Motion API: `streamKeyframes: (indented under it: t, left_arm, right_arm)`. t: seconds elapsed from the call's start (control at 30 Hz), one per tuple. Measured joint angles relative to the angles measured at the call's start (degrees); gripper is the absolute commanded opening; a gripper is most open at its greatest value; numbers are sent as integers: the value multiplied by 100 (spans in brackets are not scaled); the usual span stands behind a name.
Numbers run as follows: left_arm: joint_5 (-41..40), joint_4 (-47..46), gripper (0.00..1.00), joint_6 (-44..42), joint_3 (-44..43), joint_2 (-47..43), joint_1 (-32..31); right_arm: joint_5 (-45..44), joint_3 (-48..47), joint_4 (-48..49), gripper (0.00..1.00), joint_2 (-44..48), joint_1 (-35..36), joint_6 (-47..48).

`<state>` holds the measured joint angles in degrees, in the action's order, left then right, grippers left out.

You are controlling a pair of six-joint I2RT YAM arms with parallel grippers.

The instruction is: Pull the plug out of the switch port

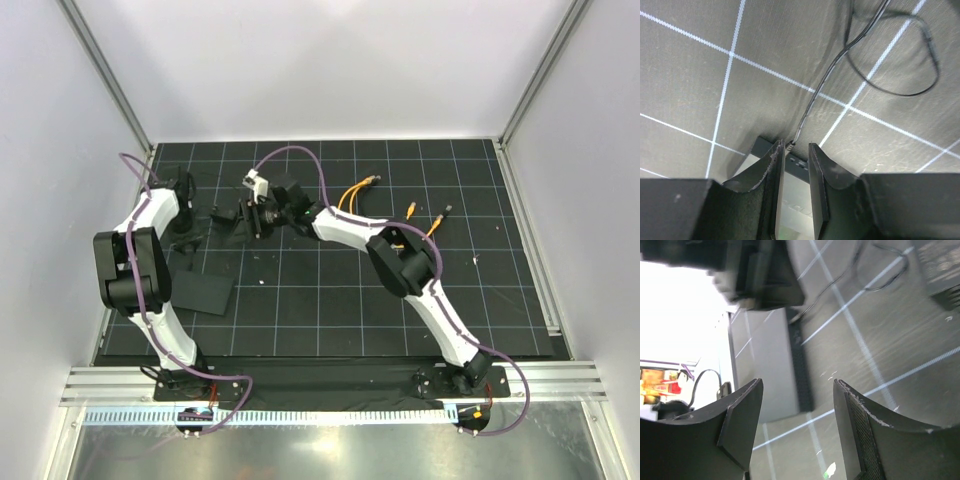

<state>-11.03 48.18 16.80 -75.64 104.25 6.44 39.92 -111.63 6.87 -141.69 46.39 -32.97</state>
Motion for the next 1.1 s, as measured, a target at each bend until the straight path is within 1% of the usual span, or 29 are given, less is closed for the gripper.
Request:
streamKeyframes:
  t: [0.07, 0.17, 0.4, 0.63, 0.7, 0.8, 0.93, 1.1]
  left_arm:
    - [-46, 7, 27, -72, 46, 0, 0]
    - [-61, 15, 27, -129, 107, 0, -7]
    - [-166, 22, 28, -249, 219, 0, -157]
    - [-304, 35, 28, -326, 271, 52, -306]
    - [-343, 37, 30, -361, 291, 81, -310]
    - [-389, 37, 35, -400, 334, 83, -310]
    - [-400, 37, 36, -428, 372, 105, -313]
    - [-450, 35, 32, -474, 413, 166, -330]
  right_arm:
    - [-105, 409, -55, 65, 442, 44, 133]
    - [-136, 931, 114, 64, 866, 116, 146]
    - [-195, 1541, 20, 64, 986, 321, 398]
    - [-232, 1598, -140, 64, 997, 503, 588]
    - [-232, 1598, -138, 64, 999, 533, 614]
    - [-232, 1602, -138, 64, 999, 549, 636]
    - [-232, 1602, -136, 64, 999, 549, 660]
    - [-232, 1602, -138, 64, 999, 546, 710]
